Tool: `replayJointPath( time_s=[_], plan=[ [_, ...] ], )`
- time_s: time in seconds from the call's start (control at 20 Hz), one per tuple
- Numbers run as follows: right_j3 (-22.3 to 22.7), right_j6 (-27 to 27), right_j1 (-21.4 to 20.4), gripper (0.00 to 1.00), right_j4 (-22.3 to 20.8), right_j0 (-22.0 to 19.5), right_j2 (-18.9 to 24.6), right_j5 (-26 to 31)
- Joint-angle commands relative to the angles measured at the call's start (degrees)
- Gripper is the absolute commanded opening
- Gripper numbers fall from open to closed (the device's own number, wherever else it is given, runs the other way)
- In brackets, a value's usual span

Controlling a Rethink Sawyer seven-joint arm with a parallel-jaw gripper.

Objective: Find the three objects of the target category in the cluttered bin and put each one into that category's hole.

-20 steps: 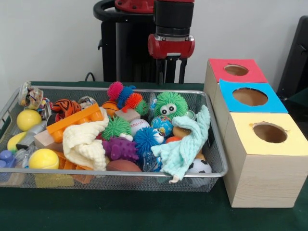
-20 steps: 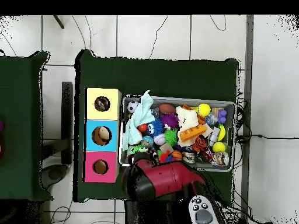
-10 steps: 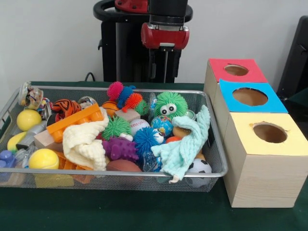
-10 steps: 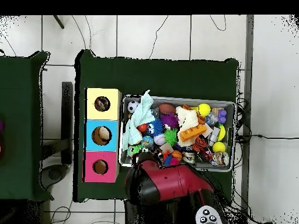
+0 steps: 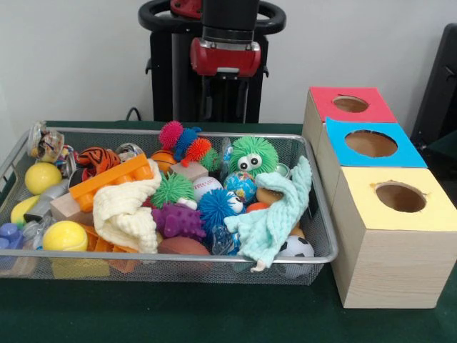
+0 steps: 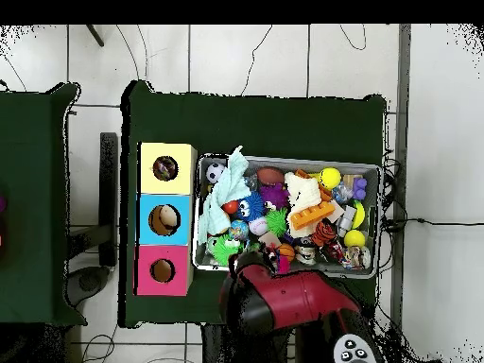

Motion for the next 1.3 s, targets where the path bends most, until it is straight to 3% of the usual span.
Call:
replayJointPath(
  time_s=[0.05,0.55,1.0,1.3],
  plan=[
    [-0.7,-2.4,1.1,1.0,-6.7,-5.8,4.7,-1.4],
    [-1.1,-4.1,2.2,1.0,-13.2,-13.1,8.8,-1.8],
    [-3.6,-3.8,4.5,1.0,-18.2,-15.7,10.2,-1.8],
    [-4.8,-5.2,6.4,1.0,-21.2,-20.2,13.1,-1.3]
  ],
)
